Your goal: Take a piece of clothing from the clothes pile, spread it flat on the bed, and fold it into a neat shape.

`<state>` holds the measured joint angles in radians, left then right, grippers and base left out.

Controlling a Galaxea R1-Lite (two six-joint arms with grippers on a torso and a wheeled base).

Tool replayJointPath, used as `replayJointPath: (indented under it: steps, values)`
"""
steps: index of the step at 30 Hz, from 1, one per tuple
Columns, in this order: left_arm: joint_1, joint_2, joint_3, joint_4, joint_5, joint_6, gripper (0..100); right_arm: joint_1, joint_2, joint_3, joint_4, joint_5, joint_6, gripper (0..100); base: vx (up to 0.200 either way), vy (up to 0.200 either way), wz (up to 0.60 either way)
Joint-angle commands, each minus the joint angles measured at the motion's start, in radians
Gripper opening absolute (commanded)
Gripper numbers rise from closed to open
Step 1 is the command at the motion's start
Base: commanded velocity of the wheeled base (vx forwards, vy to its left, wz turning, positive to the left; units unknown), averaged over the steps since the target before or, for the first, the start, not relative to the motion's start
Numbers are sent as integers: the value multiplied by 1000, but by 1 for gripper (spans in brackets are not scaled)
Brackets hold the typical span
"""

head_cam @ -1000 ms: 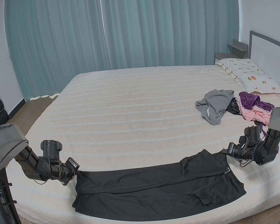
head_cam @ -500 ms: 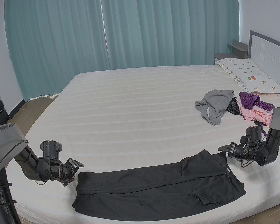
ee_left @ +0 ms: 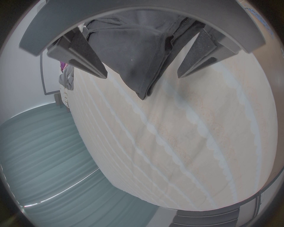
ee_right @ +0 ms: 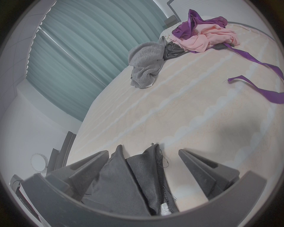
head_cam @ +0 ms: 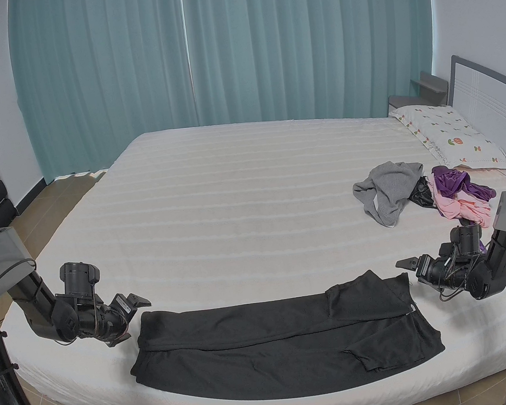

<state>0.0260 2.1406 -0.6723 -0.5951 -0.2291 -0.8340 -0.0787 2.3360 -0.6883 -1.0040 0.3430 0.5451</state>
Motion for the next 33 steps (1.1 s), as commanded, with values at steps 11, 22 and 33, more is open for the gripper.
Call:
replayJointPath:
  steps: [11, 22, 33]
  values:
    - [-9, -59, 171, -57, 1, 10, 100, 0, -23, 38, -16, 18, 1, 100, -182, 0, 0]
    - [-52, 13, 309, -316, 59, 53, 100, 0, -27, 44, -16, 18, 1, 100, 0, 0, 0]
    - [-106, 104, 289, -423, 136, 79, 0, 0, -27, 42, -16, 18, 1, 100, 0, 0, 0]
